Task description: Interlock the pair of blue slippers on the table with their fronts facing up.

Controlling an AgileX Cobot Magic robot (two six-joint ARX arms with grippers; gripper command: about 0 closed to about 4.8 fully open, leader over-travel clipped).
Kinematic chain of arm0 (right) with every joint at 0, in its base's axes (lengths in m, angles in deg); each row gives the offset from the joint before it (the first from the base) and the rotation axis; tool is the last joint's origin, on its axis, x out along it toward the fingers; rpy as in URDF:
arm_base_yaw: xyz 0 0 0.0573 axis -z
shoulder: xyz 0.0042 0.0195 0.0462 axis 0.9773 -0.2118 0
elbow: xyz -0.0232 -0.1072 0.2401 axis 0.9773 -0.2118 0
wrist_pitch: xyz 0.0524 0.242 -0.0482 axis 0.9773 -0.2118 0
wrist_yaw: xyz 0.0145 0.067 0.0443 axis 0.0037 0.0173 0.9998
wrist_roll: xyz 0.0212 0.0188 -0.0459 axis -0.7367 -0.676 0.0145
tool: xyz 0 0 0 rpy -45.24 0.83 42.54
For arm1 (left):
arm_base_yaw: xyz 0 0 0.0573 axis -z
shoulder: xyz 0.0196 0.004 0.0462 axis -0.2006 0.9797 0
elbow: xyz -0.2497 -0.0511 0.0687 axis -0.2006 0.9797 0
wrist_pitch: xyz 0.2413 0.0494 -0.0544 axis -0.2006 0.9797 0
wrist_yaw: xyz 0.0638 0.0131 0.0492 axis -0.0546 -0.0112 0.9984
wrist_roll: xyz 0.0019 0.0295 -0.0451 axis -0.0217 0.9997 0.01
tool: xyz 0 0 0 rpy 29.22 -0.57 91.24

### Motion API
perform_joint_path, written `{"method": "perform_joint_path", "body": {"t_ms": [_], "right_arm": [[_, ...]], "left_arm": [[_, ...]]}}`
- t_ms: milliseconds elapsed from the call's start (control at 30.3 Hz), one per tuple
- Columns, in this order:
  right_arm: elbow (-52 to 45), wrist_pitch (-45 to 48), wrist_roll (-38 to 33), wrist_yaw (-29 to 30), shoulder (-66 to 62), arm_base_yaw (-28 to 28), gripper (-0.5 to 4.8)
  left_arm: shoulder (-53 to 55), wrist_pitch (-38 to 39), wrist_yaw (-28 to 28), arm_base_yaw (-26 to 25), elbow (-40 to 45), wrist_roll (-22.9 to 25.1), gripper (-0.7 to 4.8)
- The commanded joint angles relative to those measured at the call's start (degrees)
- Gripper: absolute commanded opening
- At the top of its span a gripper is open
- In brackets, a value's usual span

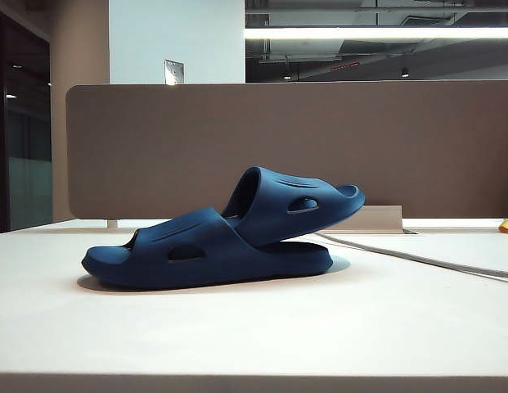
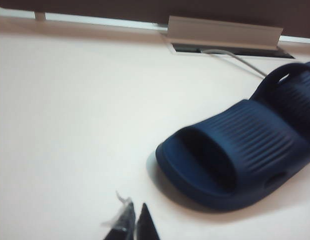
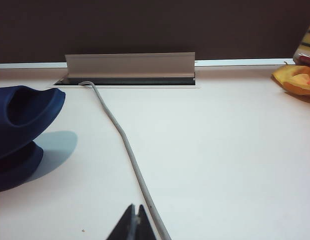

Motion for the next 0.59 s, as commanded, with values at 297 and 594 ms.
{"method": "perform_joint_path", "body": {"t_ms": [297, 594], "right_arm": [[-0.1, -7.2, 3.8, 0.0, 0.0, -0.1, 0.08], [-0.1, -12.7, 4.5, -0.1, -0.1, -0.1, 0.08]], "left_arm": [[0.0, -2.3, -0.1, 0.0, 4.2, 0.2, 0.13], [0.0, -1.5, -0.1, 0.0, 4.2, -0.2, 0.18]]}}
